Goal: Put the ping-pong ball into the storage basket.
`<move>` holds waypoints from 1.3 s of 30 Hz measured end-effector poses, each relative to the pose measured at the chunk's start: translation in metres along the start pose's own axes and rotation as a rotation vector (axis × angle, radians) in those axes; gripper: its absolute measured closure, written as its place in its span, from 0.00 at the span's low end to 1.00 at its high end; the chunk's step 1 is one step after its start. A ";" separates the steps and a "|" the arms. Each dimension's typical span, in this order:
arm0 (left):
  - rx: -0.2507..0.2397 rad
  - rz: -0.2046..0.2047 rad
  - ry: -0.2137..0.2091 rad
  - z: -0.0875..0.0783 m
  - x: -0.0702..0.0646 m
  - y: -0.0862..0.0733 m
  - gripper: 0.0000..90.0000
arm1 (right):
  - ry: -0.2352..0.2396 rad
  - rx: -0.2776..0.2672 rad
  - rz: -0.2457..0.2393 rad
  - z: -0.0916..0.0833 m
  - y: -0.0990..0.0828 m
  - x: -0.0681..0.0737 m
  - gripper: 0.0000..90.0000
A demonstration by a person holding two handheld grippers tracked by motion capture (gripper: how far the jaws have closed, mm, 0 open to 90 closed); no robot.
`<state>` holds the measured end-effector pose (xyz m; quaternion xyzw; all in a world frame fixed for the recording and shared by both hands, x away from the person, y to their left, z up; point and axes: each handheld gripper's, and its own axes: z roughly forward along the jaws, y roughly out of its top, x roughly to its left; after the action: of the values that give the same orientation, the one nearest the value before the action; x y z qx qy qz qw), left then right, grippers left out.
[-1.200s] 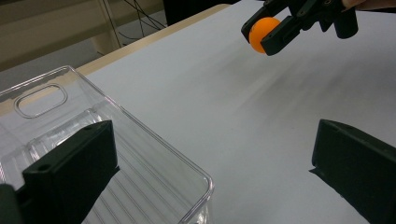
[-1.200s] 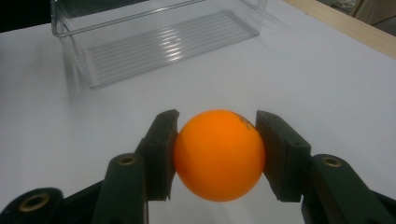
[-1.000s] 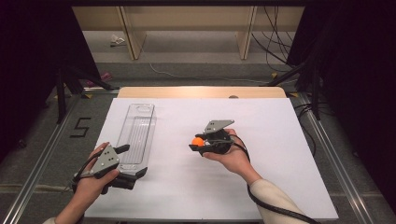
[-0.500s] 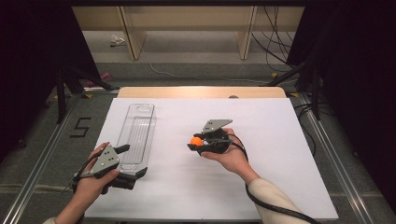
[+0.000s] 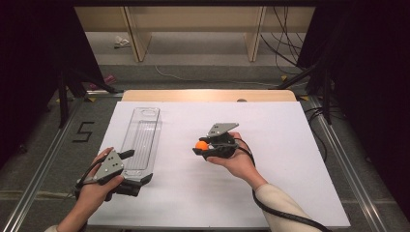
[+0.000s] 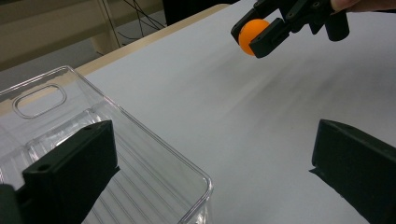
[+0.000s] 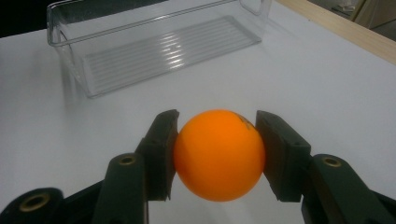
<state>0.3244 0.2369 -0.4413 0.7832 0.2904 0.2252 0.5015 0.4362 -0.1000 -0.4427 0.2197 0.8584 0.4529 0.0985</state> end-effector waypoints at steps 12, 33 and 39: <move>0.000 0.000 -0.001 0.000 0.000 0.000 0.00 | 0.002 -0.005 0.003 0.004 0.003 -0.001 0.57; 0.000 0.001 -0.001 0.000 0.000 0.000 0.00 | -0.002 -0.009 0.005 0.010 0.006 -0.001 0.57; -0.001 0.002 -0.001 0.000 0.000 0.000 0.00 | -0.002 -0.011 0.004 0.012 0.007 -0.001 0.57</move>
<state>0.3242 0.2366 -0.4409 0.7835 0.2890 0.2255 0.5017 0.4436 -0.0886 -0.4434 0.2212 0.8555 0.4575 0.0998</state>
